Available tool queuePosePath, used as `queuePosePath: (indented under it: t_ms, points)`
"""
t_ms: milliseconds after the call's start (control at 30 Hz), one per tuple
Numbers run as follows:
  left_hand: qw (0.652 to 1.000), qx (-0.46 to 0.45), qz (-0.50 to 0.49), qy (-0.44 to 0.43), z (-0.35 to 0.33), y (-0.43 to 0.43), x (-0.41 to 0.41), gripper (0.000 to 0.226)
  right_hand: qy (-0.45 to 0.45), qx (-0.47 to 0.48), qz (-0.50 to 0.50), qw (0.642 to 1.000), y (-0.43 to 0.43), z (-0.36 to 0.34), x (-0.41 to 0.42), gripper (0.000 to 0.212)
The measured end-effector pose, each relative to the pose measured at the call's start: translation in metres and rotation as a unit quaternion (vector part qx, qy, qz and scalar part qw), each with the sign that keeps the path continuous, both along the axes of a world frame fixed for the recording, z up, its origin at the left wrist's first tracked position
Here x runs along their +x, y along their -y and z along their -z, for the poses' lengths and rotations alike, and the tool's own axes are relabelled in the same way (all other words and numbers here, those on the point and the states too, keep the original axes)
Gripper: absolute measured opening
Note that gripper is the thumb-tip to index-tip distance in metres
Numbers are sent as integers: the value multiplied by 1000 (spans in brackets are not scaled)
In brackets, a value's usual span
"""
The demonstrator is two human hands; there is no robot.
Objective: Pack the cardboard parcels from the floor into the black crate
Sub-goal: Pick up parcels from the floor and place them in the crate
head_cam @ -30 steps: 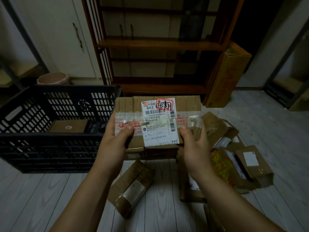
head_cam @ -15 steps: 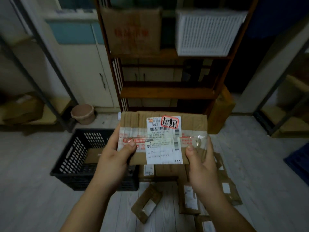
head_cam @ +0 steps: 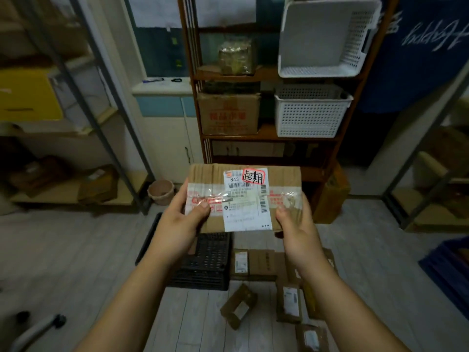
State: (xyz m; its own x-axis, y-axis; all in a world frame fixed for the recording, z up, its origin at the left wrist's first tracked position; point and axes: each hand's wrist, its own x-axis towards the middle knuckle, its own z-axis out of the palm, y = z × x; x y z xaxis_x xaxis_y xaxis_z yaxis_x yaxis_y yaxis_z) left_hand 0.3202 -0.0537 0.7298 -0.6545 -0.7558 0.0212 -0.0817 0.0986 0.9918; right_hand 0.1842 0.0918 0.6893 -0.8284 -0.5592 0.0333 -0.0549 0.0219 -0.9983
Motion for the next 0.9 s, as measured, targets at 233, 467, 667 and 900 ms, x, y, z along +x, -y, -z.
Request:
queuePosePath:
  t_ms: [233, 467, 667, 900]
  points:
    - [1000, 10, 5, -27, -19, 36, 28, 48, -34, -2, -48, 998, 31, -26, 14, 44]
    - [999, 1, -42, -35, -11, 139, 39, 43, -83, 48, -17, 995, 131, -20, 30, 42]
    - [1000, 0, -1, 11, -3, 250, 66, 44, -64, 67, -25, 995, 231, 0, 55, 72]
    - [994, -15, 78, 76, 13, 319, 46, 50, -61, 123, -44, 990, 289, 16, 46, 112]
